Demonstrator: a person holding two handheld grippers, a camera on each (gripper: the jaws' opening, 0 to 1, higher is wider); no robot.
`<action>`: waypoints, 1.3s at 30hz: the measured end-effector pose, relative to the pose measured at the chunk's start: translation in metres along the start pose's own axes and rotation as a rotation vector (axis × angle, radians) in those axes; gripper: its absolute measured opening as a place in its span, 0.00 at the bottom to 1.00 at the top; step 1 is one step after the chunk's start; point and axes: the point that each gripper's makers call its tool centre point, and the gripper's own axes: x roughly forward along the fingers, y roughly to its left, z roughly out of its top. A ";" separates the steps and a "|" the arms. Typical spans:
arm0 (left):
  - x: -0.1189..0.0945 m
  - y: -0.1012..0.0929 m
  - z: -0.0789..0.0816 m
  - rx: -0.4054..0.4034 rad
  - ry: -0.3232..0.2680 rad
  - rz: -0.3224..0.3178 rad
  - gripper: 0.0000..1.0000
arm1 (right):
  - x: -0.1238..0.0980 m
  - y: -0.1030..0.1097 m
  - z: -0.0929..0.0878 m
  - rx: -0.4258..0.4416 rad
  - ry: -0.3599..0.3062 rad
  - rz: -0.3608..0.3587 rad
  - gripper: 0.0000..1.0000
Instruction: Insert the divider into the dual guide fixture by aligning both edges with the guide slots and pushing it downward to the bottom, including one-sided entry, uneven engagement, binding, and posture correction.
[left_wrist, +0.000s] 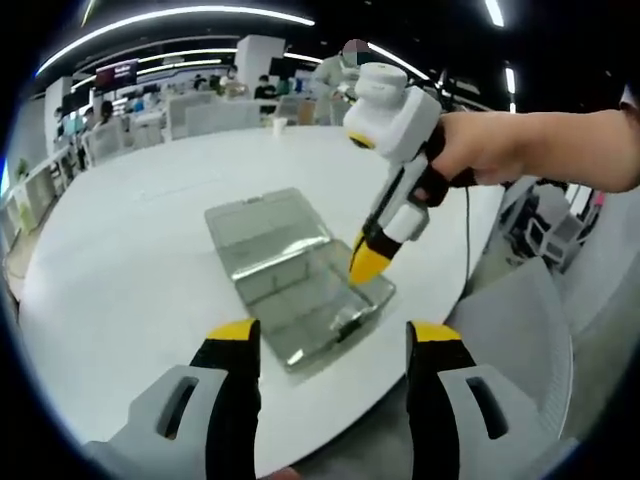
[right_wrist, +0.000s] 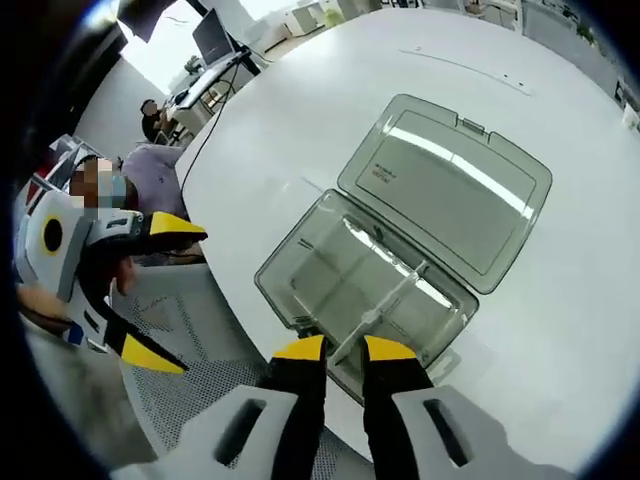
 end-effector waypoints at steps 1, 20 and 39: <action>-0.001 0.001 0.000 -0.003 -0.004 0.002 0.57 | 0.000 0.000 0.000 -0.043 0.003 0.003 0.00; -0.011 0.006 0.006 -0.050 -0.092 0.032 0.57 | 0.013 -0.009 0.010 0.306 0.039 -0.060 0.06; -0.019 0.012 0.006 -0.066 -0.134 0.056 0.57 | 0.036 -0.016 0.004 0.470 0.136 -0.151 0.09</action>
